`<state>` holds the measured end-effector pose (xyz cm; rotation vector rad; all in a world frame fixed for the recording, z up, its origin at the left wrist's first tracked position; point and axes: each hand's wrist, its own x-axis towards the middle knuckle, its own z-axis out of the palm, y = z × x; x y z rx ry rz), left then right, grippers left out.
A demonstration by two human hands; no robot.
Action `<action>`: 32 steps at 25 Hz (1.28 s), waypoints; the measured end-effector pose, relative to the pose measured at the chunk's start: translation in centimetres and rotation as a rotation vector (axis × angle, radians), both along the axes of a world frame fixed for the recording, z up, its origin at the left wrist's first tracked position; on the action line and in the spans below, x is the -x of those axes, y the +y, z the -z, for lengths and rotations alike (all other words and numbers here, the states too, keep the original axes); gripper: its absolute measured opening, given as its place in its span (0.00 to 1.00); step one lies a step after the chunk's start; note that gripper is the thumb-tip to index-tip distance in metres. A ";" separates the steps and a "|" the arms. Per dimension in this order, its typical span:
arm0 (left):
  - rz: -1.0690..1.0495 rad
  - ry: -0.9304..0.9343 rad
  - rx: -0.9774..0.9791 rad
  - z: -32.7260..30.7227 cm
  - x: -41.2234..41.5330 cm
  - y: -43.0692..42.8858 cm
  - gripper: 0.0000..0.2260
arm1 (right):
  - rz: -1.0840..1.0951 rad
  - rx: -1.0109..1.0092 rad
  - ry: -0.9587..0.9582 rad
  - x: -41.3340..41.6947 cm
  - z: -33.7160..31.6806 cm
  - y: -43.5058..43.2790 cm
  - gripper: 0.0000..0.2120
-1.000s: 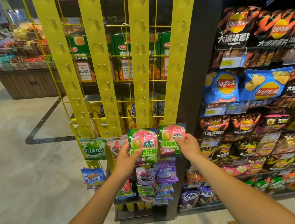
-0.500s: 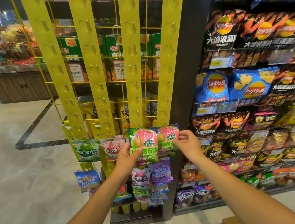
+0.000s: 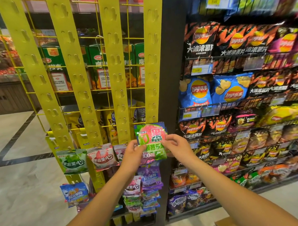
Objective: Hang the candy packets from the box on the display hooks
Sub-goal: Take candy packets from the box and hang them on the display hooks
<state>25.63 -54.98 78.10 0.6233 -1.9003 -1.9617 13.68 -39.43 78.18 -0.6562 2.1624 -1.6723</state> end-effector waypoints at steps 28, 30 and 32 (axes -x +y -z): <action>-0.176 -0.060 0.079 0.0 3.1 -1.1 0.05 | 0.178 -0.076 0.047 3.8 1.1 -1.5 0.09; -0.184 -0.058 0.099 0.1 3.0 -1.2 0.04 | 0.192 -0.090 0.064 3.6 1.0 -1.5 0.10; -0.187 -0.055 0.125 0.3 2.9 -1.5 0.03 | 0.207 -0.113 0.081 3.5 1.0 -1.6 0.10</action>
